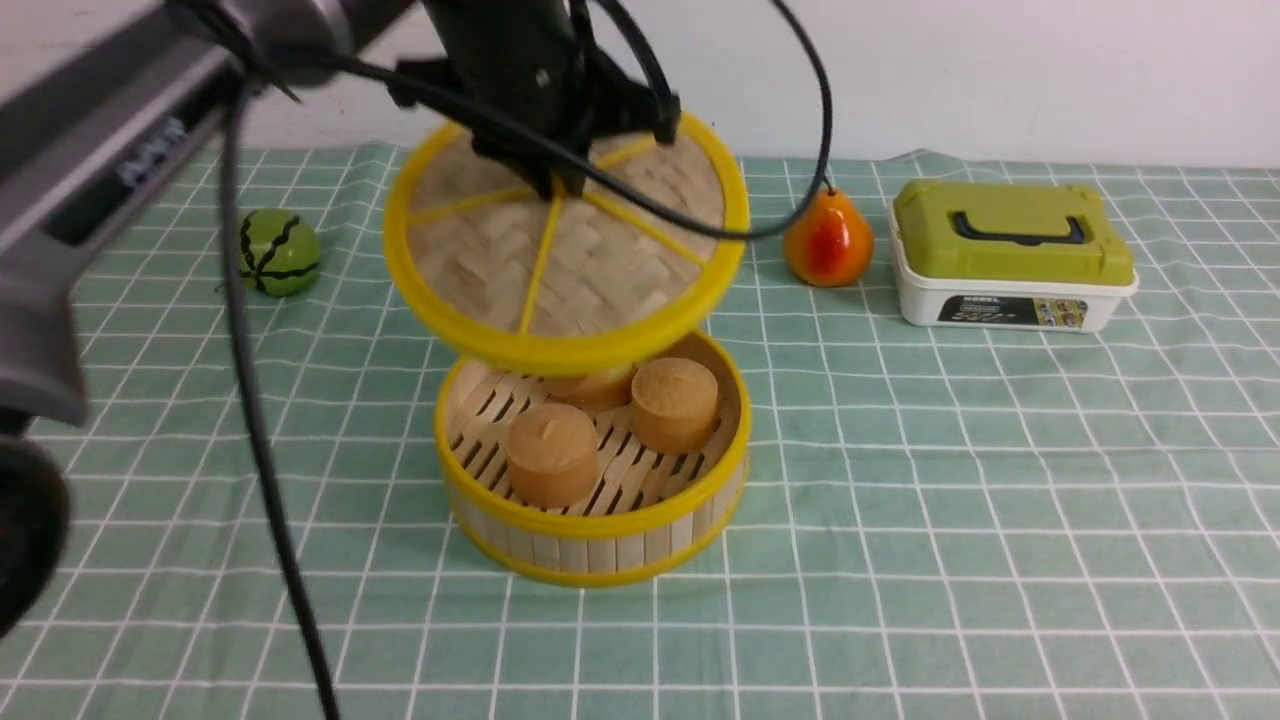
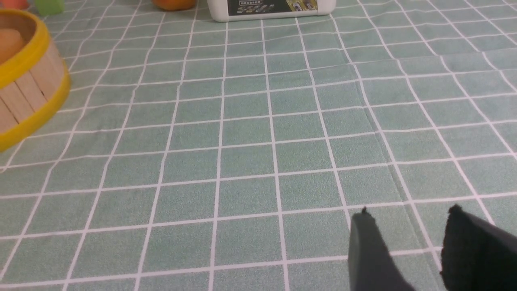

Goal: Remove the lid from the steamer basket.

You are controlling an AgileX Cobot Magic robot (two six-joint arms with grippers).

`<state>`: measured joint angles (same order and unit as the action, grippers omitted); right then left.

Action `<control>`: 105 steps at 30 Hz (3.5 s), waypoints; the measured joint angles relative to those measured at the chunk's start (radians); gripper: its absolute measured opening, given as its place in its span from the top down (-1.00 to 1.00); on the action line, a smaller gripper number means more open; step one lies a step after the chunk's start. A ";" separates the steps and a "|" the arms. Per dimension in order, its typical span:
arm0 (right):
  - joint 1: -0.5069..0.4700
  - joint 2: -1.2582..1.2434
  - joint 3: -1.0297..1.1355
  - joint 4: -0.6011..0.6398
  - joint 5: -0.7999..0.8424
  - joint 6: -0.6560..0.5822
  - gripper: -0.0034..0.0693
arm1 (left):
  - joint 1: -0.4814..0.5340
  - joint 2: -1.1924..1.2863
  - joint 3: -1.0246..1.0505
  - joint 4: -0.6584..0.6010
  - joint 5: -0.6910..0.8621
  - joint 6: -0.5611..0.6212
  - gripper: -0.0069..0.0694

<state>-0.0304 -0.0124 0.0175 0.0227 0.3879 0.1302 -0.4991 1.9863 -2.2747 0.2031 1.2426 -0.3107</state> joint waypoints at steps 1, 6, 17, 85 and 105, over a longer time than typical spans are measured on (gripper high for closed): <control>0.000 0.000 0.000 0.000 0.000 0.000 0.24 | 0.017 -0.044 0.000 0.006 0.000 0.000 0.53; 0.000 0.000 0.000 0.000 0.000 0.000 0.24 | 0.122 -0.173 0.117 -0.027 0.000 0.000 0.53; 0.000 0.000 0.000 0.000 0.000 0.000 0.24 | 0.420 -0.304 0.816 -0.017 -0.041 0.014 0.53; 0.000 0.000 0.000 0.001 0.000 0.000 0.24 | 0.368 -1.985 1.999 -0.448 -1.012 0.095 0.85; 0.000 0.000 0.000 0.000 0.000 0.000 0.24 | 0.368 -1.707 2.008 -0.488 -1.045 0.082 0.85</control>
<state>-0.0304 -0.0123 0.0175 0.0227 0.3877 0.1302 -0.1307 0.2796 -0.2668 -0.2846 0.1978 -0.2286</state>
